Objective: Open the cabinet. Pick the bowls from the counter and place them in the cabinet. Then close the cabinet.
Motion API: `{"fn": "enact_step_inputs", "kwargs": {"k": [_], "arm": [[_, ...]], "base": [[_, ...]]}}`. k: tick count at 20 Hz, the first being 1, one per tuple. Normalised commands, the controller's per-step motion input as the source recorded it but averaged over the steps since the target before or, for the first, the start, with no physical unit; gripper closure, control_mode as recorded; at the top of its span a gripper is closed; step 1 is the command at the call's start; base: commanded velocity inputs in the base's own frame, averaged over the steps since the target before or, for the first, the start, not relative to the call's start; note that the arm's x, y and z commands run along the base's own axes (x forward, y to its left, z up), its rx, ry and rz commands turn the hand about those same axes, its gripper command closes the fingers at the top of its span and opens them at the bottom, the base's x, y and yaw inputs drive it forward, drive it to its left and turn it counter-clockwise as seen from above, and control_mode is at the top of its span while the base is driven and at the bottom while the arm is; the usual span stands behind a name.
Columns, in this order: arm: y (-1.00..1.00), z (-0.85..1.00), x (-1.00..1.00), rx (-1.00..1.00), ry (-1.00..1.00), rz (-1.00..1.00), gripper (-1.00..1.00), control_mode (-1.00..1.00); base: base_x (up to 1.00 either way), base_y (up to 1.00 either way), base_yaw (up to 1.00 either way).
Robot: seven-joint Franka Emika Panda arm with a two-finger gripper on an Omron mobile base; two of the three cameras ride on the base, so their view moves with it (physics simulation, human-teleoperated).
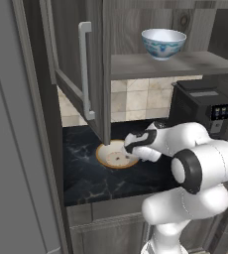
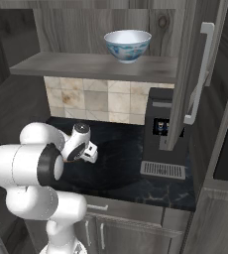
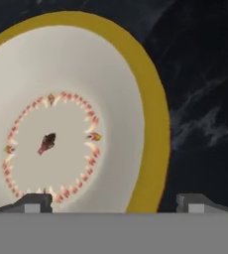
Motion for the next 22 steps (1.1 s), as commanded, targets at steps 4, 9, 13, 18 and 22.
{"fn": "enact_step_inputs", "kwargs": {"k": [4,9,13,18,22], "arm": [[0.06,-0.3,0.21,0.0,0.01,0.0,-1.0,-1.0],[0.0,-0.35,0.02,0.01,0.0,0.0,1.0,-1.0],[0.0,0.0,0.0,0.01,0.0,0.0,1.0,-1.0],[0.0,0.0,0.0,0.0,0.0,0.0,1.0,-1.0],[0.0,0.19,-0.07,0.04,-0.08,0.0,1.0,-1.0]], "base": [[0.0,0.0,0.0],[0.0,0.0,0.0],[0.0,0.0,0.0],[0.0,0.0,0.0],[0.0,0.0,0.0]]}}
